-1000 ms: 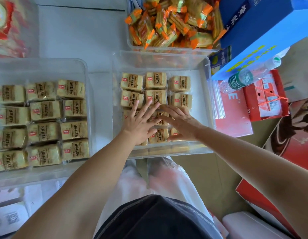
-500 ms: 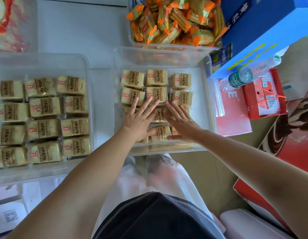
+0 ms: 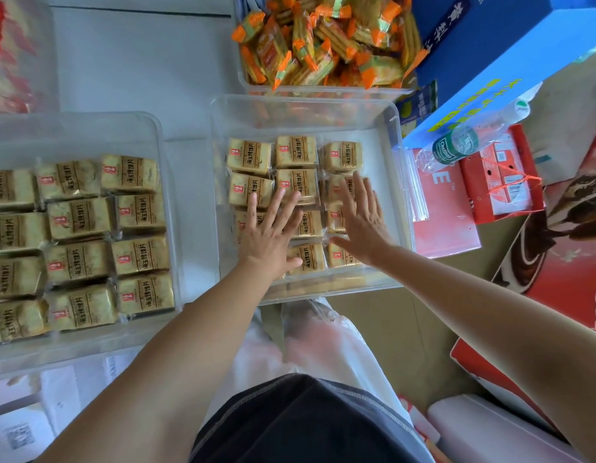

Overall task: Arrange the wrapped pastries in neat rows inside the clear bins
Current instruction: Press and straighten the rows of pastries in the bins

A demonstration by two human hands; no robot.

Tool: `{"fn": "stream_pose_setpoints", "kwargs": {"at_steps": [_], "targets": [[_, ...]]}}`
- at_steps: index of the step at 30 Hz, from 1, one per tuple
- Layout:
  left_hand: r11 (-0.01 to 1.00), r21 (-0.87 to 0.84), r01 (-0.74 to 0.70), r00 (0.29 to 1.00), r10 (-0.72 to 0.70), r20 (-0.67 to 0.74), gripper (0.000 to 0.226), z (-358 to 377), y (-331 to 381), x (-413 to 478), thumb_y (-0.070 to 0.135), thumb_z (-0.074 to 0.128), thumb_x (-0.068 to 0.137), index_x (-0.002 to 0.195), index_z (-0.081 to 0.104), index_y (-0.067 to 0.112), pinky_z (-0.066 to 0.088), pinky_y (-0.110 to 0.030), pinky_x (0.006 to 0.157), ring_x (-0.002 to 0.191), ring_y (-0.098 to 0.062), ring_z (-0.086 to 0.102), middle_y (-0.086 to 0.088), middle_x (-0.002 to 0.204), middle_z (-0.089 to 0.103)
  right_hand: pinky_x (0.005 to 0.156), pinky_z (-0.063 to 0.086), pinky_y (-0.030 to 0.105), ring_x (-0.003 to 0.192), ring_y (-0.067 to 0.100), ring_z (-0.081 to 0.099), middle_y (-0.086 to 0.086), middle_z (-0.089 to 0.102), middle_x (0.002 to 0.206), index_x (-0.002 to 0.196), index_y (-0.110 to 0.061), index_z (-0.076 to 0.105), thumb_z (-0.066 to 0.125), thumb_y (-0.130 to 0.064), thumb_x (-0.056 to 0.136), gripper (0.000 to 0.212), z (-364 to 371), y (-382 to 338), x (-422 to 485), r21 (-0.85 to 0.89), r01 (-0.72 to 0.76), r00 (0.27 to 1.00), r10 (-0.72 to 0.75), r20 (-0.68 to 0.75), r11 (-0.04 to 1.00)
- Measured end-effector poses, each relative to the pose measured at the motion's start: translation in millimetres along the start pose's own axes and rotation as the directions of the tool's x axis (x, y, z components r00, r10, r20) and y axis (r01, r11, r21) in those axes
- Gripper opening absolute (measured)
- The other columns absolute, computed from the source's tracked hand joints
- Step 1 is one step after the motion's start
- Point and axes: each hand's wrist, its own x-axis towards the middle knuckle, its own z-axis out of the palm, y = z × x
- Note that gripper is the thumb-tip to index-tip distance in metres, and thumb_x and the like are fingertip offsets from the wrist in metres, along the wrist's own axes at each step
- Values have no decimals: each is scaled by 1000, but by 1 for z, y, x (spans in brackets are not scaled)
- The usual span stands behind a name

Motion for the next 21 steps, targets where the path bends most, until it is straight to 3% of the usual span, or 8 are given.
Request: {"fn": "stream_pose_setpoints", "kwargs": {"at_steps": [2,6,9,11,15,18,21], "targets": [[1000,-7,8,1000,-8,-2,97,0,1,0,77,34,85,154,-8,23,-21,-64,107,139,-32,-38,-8,151,-41,117,0,48,141,37,-19,18,-19,155,149,-9,-9,66,-38,84,103,2,1,2,53,-17,999,15,36,998],[999,-15,-33,999,32,-32,94,-3,-4,0,75,31,86,154,-4,21,-20,-61,110,141,-33,-33,-11,153,-37,118,4,49,144,37,-7,19,-3,157,149,-4,8,66,-35,84,93,-2,4,7,39,-15,1000,15,3,999],[993,-87,-74,991,64,-115,85,-12,-9,7,69,25,91,154,-7,22,-12,-58,116,144,-34,-26,-13,153,-34,118,11,48,144,35,11,18,12,155,146,-6,22,57,-36,87,74,-6,2,8,26,-2,993,5,-122,1000],[989,-116,-92,985,73,-156,79,-17,-9,15,64,22,94,153,-10,23,-8,-56,117,145,-33,-24,-12,154,-33,115,22,48,140,34,23,18,21,152,142,-5,30,54,-26,87,63,-10,0,10,59,6,979,7,-204,998],[993,-97,-66,984,49,-173,75,-14,-10,33,57,22,98,151,-18,23,-10,-55,117,144,-30,-27,-10,155,-32,111,30,42,139,33,25,15,19,154,146,-4,23,62,-3,77,80,-12,-2,29,36,-58,979,64,-195,998],[993,-105,-56,989,41,-144,75,-9,-14,39,55,21,99,148,-27,24,-14,-52,117,143,-31,-29,-11,154,-34,112,29,41,140,34,22,17,18,154,149,-6,18,63,1,74,87,-12,0,42,-42,-51,989,45,-143,998],[992,-105,-66,987,49,-150,73,-6,-15,41,52,21,100,148,-27,24,-16,-52,116,143,-31,-28,-12,155,-31,102,42,44,134,36,31,18,30,149,148,-9,22,64,6,70,89,-15,4,48,-63,-11,989,2,-149,998]]}}
